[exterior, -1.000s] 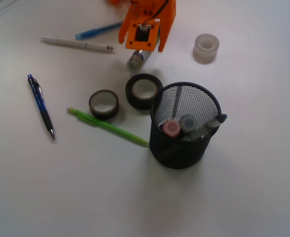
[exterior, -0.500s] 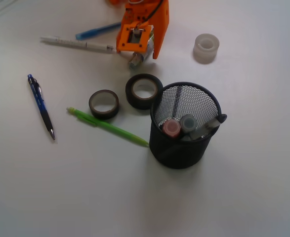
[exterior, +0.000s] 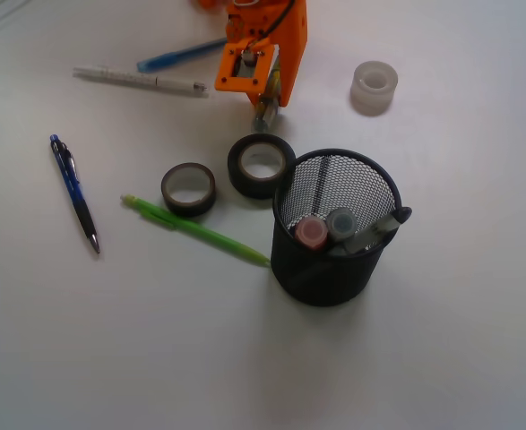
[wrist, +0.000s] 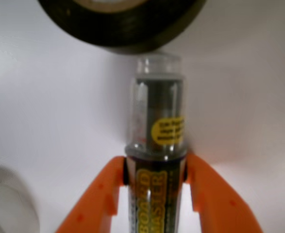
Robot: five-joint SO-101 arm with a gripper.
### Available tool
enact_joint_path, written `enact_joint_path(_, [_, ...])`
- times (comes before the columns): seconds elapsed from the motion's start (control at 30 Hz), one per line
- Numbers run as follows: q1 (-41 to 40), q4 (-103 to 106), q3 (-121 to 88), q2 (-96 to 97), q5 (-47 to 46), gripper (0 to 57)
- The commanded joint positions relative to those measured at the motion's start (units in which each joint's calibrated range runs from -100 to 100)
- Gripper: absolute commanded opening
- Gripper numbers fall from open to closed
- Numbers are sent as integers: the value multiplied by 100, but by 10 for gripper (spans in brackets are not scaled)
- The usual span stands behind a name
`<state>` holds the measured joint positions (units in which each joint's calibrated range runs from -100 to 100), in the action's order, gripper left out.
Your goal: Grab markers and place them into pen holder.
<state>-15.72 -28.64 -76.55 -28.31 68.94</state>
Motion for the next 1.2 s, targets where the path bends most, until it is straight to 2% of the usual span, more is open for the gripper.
enact_joint_path(0.0, [-39,3,-35,30,-210,6])
enact_joint_path(0.3, [58,755,1912,-21,-1118,4])
enact_joint_path(0.8, [36,1622,5372,158,-1573,5])
enact_joint_path(1.17, [28,5734,5363,2325,-1719,4])
